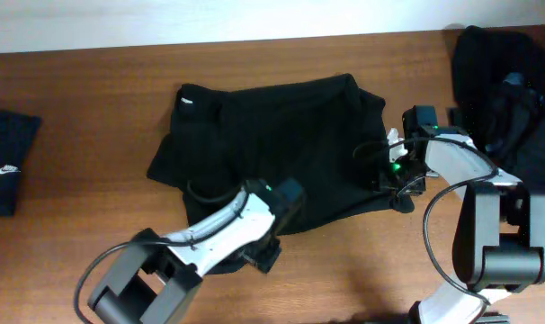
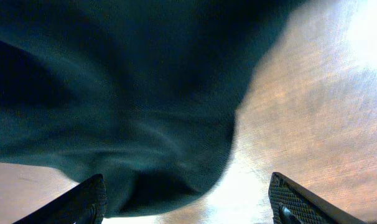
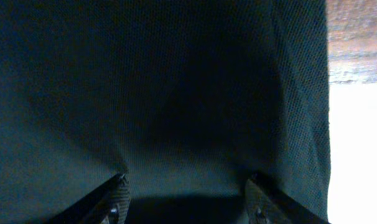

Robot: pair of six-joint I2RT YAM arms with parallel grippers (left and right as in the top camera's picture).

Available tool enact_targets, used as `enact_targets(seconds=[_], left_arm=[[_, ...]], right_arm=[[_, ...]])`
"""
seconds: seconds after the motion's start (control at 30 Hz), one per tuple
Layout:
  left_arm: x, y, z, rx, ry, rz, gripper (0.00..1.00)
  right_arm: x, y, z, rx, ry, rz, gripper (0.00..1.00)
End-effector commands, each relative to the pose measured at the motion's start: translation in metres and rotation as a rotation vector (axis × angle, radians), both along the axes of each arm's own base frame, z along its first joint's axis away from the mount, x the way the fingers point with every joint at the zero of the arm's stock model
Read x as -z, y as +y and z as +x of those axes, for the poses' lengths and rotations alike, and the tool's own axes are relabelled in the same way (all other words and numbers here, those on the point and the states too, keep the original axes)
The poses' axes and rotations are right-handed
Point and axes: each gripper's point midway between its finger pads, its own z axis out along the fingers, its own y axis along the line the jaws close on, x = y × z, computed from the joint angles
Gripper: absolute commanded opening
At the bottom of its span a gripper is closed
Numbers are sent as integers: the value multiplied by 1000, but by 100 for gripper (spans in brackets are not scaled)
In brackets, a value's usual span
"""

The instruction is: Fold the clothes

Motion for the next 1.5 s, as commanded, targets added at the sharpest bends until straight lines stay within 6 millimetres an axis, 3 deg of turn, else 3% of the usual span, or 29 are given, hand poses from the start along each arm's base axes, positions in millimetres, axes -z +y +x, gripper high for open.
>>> enact_targets(seconds=[0.0,0.13,0.2,0.27,0.33,0.4,0.43,0.47,0.5,0.53,0.6,0.8,1.13,1.3,1.47], left_arm=[[-38,-9,50,-82,-178,-67,83],[-63,-10,92,-175,-286,-158,82],[-64,0,104,-242,-307,-169,75],[-62,13,110,-319,-304,-170,56],[-60,23,114,-380,-281,-192,30],[-57,34,119,-435,-265,-213,13],[-55,41,122,-462,-267,-217,9],[-53,47,125,-483,-270,-220,8],[-51,53,129,-506,-274,-228,6],[-49,58,133,-528,-278,-238,5],[-46,66,139,-566,-287,-262,5],[-34,86,152,-630,-328,-279,5],[-13,98,165,-674,-382,-345,7],[-4,100,174,-637,-432,-373,8],[0,90,177,-607,-427,-428,8]], right_arm=[[-20,-1,16,11,-37,4,64],[-66,4,32,-10,-81,-2,65],[-79,7,32,-22,-76,-10,65],[-85,8,27,-33,-53,-30,65],[-83,6,20,-26,-20,-51,65],[-79,2,14,10,13,-70,65],[-78,1,12,22,21,-76,65],[-76,1,11,21,25,-76,64],[-75,1,10,21,30,-75,57],[-75,2,9,20,32,-75,44],[-73,2,8,18,36,-75,4],[-65,2,6,11,36,-76,4],[-41,1,-11,11,79,-80,4],[-40,-7,-11,20,78,-130,4],[-40,-29,-17,136,110,-261,4]])
